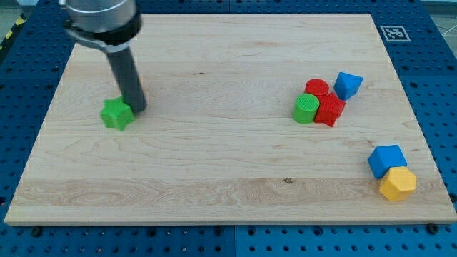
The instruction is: Nudge the yellow heart a bit left
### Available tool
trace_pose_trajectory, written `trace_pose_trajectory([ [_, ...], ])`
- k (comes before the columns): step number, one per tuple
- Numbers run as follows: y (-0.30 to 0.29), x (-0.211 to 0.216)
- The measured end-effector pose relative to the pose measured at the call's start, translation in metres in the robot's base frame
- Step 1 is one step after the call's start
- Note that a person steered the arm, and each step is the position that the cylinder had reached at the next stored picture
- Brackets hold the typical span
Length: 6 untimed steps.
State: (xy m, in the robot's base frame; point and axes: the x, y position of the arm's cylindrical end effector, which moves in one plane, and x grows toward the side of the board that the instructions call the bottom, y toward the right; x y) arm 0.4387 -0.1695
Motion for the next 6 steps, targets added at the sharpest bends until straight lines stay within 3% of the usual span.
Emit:
trace_pose_trajectory([
  [1,-0.034,0.0],
  [2,-0.024,-0.009],
  [3,0.024,-0.013],
  [5,0.119,0.028],
  [6,0.146,0.008],
])
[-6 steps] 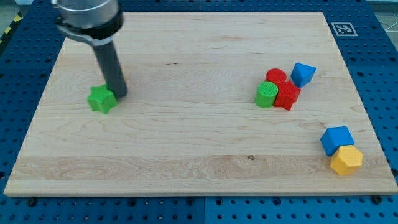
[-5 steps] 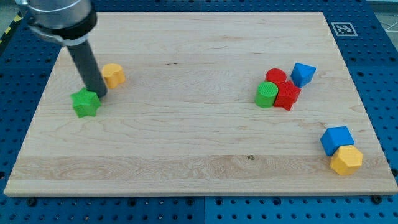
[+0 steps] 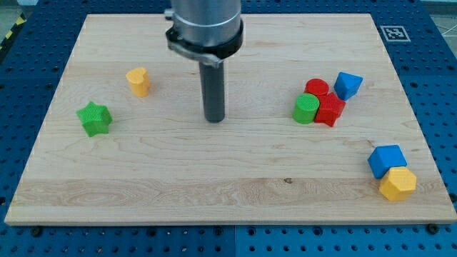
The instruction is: Nudge the yellow heart a bit left
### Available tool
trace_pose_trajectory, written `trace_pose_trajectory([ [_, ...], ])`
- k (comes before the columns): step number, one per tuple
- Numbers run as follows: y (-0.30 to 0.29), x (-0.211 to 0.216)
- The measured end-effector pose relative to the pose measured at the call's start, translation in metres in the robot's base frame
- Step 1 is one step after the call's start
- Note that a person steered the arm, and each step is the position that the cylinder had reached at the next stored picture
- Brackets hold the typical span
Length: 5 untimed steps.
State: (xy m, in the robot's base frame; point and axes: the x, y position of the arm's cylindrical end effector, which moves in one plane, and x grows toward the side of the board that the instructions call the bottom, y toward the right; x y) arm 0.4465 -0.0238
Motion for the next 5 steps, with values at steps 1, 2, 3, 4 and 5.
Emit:
trace_pose_trajectory([
  [1,0.0,-0.054],
  [2,-0.009,-0.067],
  [3,-0.035,-0.067],
  [4,-0.061,-0.067],
  [5,-0.09,-0.068],
])
